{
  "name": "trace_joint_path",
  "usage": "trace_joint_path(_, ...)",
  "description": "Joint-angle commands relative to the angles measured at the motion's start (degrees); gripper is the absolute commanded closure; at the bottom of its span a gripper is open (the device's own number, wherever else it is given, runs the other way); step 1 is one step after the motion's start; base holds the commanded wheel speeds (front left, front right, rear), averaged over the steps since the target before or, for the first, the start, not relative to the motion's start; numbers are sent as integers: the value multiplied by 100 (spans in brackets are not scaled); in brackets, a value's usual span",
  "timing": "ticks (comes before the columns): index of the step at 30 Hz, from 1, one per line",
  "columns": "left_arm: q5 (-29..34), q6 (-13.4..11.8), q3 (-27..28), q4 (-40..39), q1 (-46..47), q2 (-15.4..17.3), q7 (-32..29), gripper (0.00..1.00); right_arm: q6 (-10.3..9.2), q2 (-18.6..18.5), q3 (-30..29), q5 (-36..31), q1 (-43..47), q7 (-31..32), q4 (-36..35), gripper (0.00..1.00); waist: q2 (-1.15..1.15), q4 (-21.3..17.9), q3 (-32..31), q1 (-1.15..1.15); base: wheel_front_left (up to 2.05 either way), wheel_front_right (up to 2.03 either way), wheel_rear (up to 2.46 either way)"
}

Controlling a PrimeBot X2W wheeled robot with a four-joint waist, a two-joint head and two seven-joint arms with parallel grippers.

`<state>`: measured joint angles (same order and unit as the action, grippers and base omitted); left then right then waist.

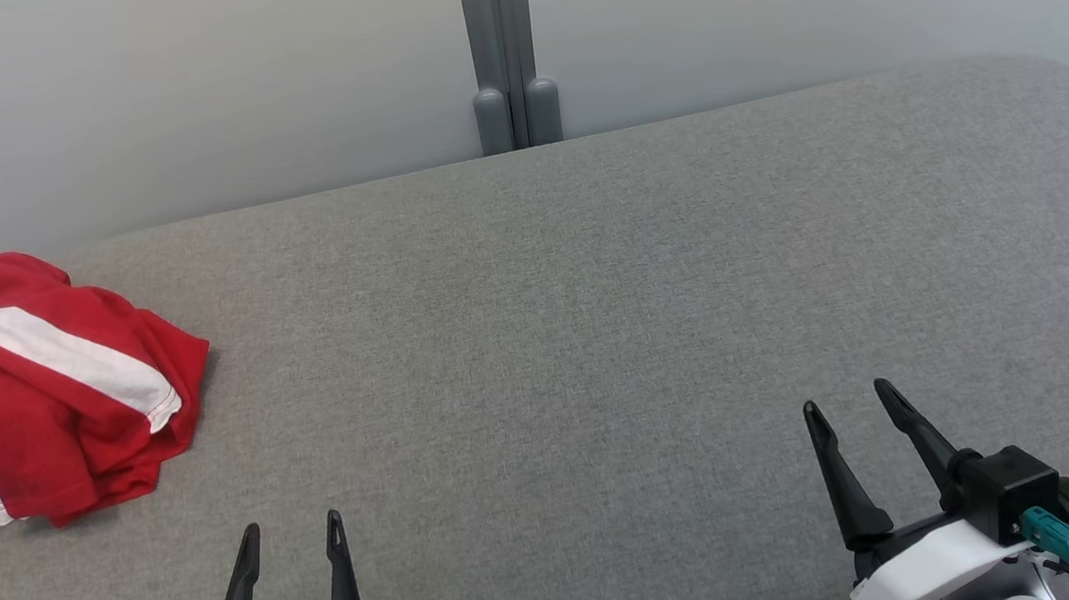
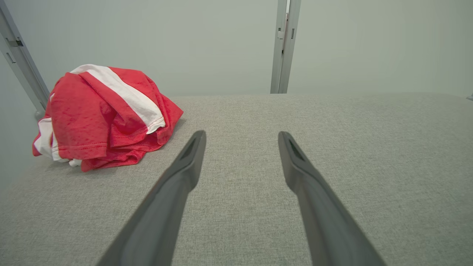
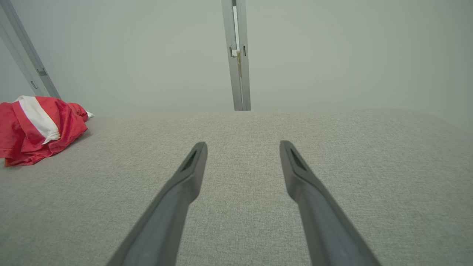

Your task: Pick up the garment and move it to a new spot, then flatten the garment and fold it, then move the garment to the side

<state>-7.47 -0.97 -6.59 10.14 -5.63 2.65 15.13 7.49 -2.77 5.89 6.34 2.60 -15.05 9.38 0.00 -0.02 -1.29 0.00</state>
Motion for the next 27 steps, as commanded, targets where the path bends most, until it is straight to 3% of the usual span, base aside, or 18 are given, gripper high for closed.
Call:
trace_joint_path(1, -29, -8, 4, 16, -79, 42, 4, 0, 0, -20, 3, -12, 53, -20, 12, 0, 0, 2, 3, 0, 0, 0, 0)
trace_joint_path(20, -36, 0, -13, 58, -44, 42, 4, 0, 0, -20, -30, 6, 61, -19, 16, 0, 0, 52, 28, 0, 0, 0, 0)
trace_joint_path(27, 37, 5, -10, 62, 95, 42, 4, 0, 0, -17, -118, 27, 91, -19, 18, 0, 0, 529, 44, 0, 0, 0, 0)
